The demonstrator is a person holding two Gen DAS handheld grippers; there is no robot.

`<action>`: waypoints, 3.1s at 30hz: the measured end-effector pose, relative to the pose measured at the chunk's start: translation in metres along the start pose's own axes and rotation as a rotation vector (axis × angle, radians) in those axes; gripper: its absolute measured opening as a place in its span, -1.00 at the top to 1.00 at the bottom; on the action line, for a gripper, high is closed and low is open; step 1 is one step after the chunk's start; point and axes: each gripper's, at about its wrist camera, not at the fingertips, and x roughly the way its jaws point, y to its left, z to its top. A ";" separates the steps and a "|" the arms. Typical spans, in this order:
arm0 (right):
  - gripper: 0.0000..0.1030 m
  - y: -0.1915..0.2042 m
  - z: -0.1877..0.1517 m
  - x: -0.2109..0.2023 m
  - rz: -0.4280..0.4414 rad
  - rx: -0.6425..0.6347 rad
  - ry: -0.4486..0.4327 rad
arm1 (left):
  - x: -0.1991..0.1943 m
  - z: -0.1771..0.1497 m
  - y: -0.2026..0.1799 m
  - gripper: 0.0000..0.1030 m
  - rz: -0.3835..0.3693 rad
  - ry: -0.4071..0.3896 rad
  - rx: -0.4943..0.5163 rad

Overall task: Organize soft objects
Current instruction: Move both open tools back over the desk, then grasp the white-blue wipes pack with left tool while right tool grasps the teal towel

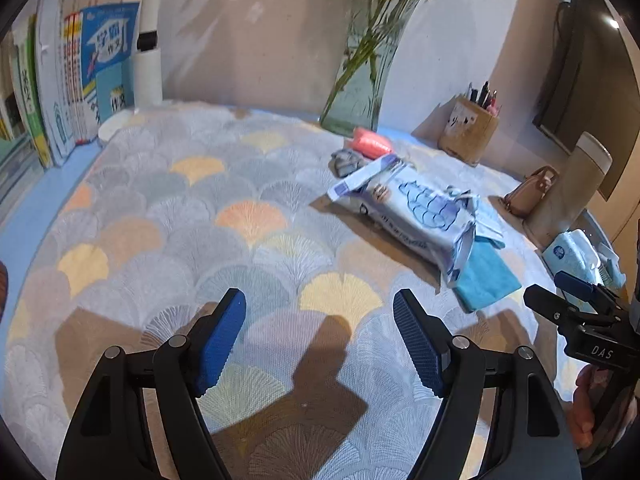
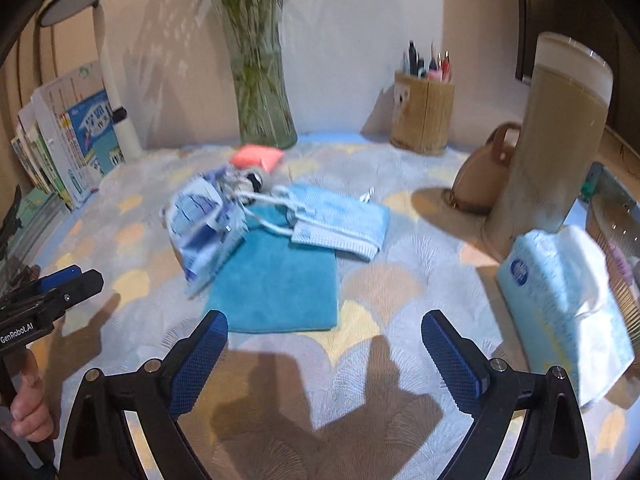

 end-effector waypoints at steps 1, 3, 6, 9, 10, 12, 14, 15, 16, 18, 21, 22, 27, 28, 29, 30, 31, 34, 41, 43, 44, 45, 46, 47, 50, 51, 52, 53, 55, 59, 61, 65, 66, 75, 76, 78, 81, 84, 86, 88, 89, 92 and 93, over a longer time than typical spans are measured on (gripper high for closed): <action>-0.89 -0.001 0.000 0.001 0.002 0.004 0.005 | 0.000 0.000 0.000 -0.45 -0.003 -0.003 0.001; -0.89 -0.001 -0.002 0.004 -0.002 0.012 0.009 | -0.001 -0.002 0.000 -0.45 0.006 -0.010 0.001; -0.89 0.002 -0.003 0.007 -0.017 0.001 0.024 | 0.001 -0.004 -0.003 -0.45 0.030 -0.009 0.010; -0.89 0.007 -0.004 0.009 -0.021 -0.032 0.033 | -0.001 -0.006 -0.008 -0.45 0.051 -0.014 0.038; -0.89 0.009 -0.004 0.009 -0.027 -0.042 0.034 | 0.000 -0.006 -0.009 -0.45 0.054 -0.010 0.044; -0.89 0.011 -0.004 0.009 -0.036 -0.050 0.036 | 0.002 -0.006 -0.011 -0.45 0.069 0.012 0.051; -0.89 0.008 -0.004 0.009 -0.024 -0.037 0.035 | 0.003 -0.003 -0.013 -0.45 0.062 0.043 0.049; -0.89 0.006 -0.004 0.008 -0.015 -0.027 0.034 | 0.002 0.001 -0.015 -0.45 0.021 0.057 0.028; -0.89 0.003 -0.003 0.007 -0.003 -0.013 0.030 | 0.000 0.005 -0.017 -0.45 -0.008 0.063 0.011; -0.89 -0.005 -0.004 0.005 0.023 0.026 0.025 | -0.005 0.018 -0.026 -0.45 -0.067 0.070 -0.020; -0.89 -0.013 -0.003 0.004 0.054 0.069 0.029 | -0.001 0.044 -0.042 -0.46 -0.110 0.077 -0.051; -0.89 -0.014 -0.003 0.005 0.061 0.076 0.033 | 0.004 0.053 -0.047 -0.46 -0.118 0.084 -0.068; -0.89 -0.016 -0.004 0.006 0.078 0.090 0.047 | 0.043 0.082 -0.060 -0.45 -0.083 0.125 -0.149; -0.89 -0.016 -0.004 0.006 0.079 0.091 0.047 | 0.052 0.085 -0.060 -0.45 -0.067 0.137 -0.164; -0.89 -0.016 -0.004 0.006 0.083 0.091 0.047 | 0.059 0.087 -0.061 -0.45 -0.053 0.143 -0.180; -0.89 -0.017 -0.004 0.006 0.087 0.093 0.047 | 0.066 0.089 -0.062 -0.45 -0.037 0.145 -0.196; -0.89 -0.017 -0.004 0.006 0.092 0.095 0.048 | 0.072 0.091 -0.062 -0.45 -0.019 0.149 -0.202; -0.89 -0.020 -0.004 0.008 0.114 0.107 0.055 | 0.088 0.092 -0.068 -0.42 0.050 0.164 -0.182; -0.89 -0.027 -0.004 0.010 0.142 0.147 0.068 | 0.082 0.085 -0.068 -0.07 0.053 0.151 -0.057; -0.89 -0.028 -0.004 0.011 0.142 0.151 0.072 | 0.072 0.084 -0.065 -0.04 0.086 0.142 0.013; -0.89 -0.027 -0.004 0.012 0.140 0.149 0.074 | 0.068 0.082 -0.062 -0.04 0.095 0.141 0.042; -0.89 -0.026 -0.004 0.013 0.138 0.143 0.079 | 0.063 0.078 -0.059 -0.04 0.092 0.144 0.073; -0.89 -0.024 -0.004 0.013 0.139 0.134 0.084 | 0.059 0.074 -0.055 -0.04 0.090 0.144 0.098; -0.89 -0.021 -0.003 0.015 0.139 0.124 0.092 | 0.054 0.069 -0.052 -0.04 0.091 0.140 0.120; -0.89 -0.016 -0.003 0.022 0.122 0.095 0.130 | 0.042 0.053 -0.042 -0.04 0.076 0.117 0.158; -0.89 -0.014 -0.002 0.025 0.125 0.085 0.152 | 0.038 0.049 -0.039 -0.04 0.063 0.104 0.159; -0.90 -0.013 -0.002 0.028 0.124 0.082 0.171 | 0.034 0.044 -0.036 -0.04 0.042 0.090 0.160; -0.95 -0.009 0.001 0.032 0.112 0.073 0.194 | 0.031 0.040 -0.034 -0.04 0.025 0.077 0.159; -1.00 -0.004 0.005 0.036 0.127 0.062 0.219 | 0.030 0.036 -0.031 -0.06 0.000 0.045 0.150; -1.00 0.020 0.018 0.051 0.135 0.017 0.277 | 0.033 0.033 -0.019 -0.09 -0.059 0.017 0.090; -1.00 0.029 0.022 0.057 0.111 0.000 0.282 | 0.031 0.032 -0.014 -0.09 -0.064 0.006 0.067; -1.00 0.043 0.033 0.075 -0.001 -0.013 0.251 | 0.028 0.032 -0.011 -0.06 -0.099 -0.005 0.045; -0.97 0.047 0.034 0.078 -0.025 -0.027 0.230 | 0.028 0.032 -0.010 -0.05 -0.104 -0.007 0.042; 0.58 0.043 0.031 0.048 0.078 -0.085 0.117 | 0.022 0.033 -0.006 -0.05 -0.138 -0.043 0.026; 0.62 0.035 0.030 0.043 0.133 -0.047 0.125 | 0.022 0.033 -0.006 -0.05 -0.139 -0.043 0.023; 0.62 0.026 0.026 0.033 0.197 0.001 0.151 | 0.022 0.033 -0.005 -0.05 -0.143 -0.042 0.021; 0.62 0.024 0.010 0.013 0.300 0.021 0.209 | 0.021 0.033 -0.007 -0.05 -0.148 -0.048 0.029; 0.62 0.030 -0.008 -0.018 0.329 -0.022 0.197 | 0.020 0.032 -0.008 -0.05 -0.152 -0.048 0.036; 0.61 0.033 -0.015 -0.030 0.307 -0.045 0.191 | 0.021 0.032 -0.008 -0.05 -0.155 -0.041 0.037; 0.61 0.032 -0.022 -0.033 0.291 -0.042 0.212 | 0.022 0.031 -0.009 -0.05 -0.153 -0.033 0.037; 0.58 0.030 -0.024 -0.030 0.307 -0.020 0.234 | 0.022 0.031 -0.009 -0.05 -0.153 -0.031 0.038; 0.18 0.018 -0.026 -0.008 0.340 0.077 0.307 | 0.021 0.031 -0.010 -0.05 -0.150 -0.036 0.046; 0.03 0.018 -0.027 -0.001 0.331 0.086 0.323 | 0.021 0.031 -0.011 -0.05 -0.147 -0.038 0.052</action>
